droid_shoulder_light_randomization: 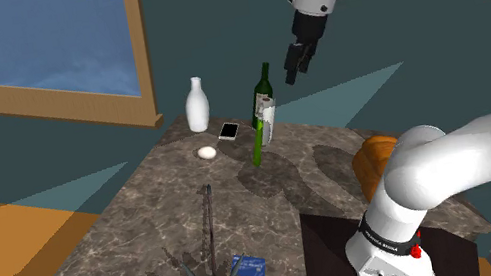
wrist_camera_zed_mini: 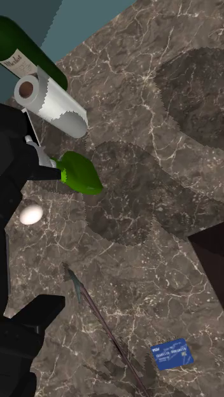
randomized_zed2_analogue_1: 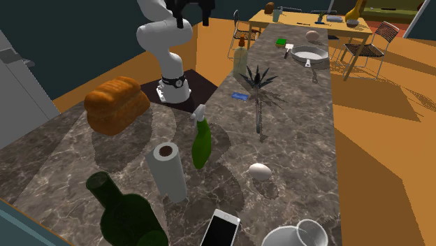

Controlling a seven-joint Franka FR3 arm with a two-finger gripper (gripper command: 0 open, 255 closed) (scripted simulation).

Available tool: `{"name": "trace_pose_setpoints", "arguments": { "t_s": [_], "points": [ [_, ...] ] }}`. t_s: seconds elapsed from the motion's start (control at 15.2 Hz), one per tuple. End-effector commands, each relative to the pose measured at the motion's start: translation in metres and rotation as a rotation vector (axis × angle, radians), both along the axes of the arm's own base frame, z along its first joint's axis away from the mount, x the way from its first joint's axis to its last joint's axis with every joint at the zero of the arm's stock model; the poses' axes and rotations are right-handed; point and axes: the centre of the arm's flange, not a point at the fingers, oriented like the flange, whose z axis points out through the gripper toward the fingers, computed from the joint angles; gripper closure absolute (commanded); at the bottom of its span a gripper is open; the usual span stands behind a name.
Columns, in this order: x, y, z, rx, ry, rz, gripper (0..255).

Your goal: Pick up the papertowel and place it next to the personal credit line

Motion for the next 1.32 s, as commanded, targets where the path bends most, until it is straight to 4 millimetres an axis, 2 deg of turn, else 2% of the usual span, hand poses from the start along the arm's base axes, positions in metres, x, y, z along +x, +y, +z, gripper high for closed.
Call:
{"name": "trace_pose_setpoints", "arguments": {
  "t_s": [0.0,1.25],
  "points": [
    [0.0,0.0,0.0,0.0,0.0,0.0,0],
    [0.164,-0.159,-0.118,0.026,0.045,0.023,0]
  ]
}}
